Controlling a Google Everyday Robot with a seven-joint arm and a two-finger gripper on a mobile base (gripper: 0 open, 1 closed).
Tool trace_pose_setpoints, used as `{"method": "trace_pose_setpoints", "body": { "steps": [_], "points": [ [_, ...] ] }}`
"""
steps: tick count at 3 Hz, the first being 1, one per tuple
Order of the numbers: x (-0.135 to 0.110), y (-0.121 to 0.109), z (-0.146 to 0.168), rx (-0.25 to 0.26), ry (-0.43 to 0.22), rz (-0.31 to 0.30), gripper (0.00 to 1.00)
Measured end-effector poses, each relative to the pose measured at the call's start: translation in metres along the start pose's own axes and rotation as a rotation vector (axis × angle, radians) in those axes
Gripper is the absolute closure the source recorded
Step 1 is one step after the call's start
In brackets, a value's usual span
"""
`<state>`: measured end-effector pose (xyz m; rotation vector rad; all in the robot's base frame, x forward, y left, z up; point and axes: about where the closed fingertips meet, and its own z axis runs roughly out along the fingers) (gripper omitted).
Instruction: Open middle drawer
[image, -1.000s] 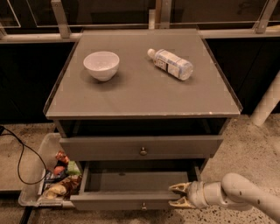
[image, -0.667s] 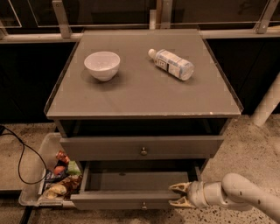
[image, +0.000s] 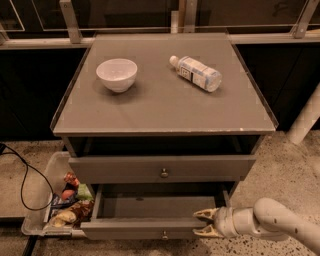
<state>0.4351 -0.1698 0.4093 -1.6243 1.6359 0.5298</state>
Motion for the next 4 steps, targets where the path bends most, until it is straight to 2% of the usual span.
{"method": "trace_pose_setpoints", "body": {
  "steps": [1, 2, 3, 4],
  "points": [
    [0.005, 0.029, -0.008, -0.015, -0.043, 0.002, 0.19],
    [0.005, 0.057, -0.015, -0.019, -0.070, -0.003, 0.23],
    [0.002, 0.056, -0.017, -0.019, -0.070, -0.003, 0.47],
    [0.002, 0.056, -0.017, -0.019, -0.070, -0.003, 0.43]
  ]
}}
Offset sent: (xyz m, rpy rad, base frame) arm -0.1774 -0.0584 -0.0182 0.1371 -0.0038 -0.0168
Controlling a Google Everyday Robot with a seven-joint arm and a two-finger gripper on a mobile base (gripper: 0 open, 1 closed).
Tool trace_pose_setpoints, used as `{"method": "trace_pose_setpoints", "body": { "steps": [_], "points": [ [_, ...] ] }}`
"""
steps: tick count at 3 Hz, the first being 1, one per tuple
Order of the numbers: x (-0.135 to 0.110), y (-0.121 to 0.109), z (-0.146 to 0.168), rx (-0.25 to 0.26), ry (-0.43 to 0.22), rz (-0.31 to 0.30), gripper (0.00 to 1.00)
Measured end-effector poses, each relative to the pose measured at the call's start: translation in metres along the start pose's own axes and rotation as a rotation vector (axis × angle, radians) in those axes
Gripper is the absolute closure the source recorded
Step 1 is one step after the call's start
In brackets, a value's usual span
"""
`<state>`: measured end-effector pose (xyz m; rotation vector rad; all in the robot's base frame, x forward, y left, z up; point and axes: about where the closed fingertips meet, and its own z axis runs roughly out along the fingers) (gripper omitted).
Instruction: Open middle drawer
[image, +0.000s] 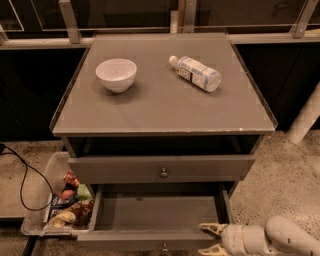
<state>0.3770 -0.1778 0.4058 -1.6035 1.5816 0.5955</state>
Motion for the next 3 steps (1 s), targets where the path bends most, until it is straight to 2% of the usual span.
{"method": "trace_pose_setpoints", "body": {
  "steps": [2, 3],
  "points": [
    [0.0000, 0.0000, 0.0001, 0.000, 0.000, 0.000, 0.00],
    [0.0000, 0.0000, 0.0001, 0.000, 0.000, 0.000, 0.00]
  ]
}}
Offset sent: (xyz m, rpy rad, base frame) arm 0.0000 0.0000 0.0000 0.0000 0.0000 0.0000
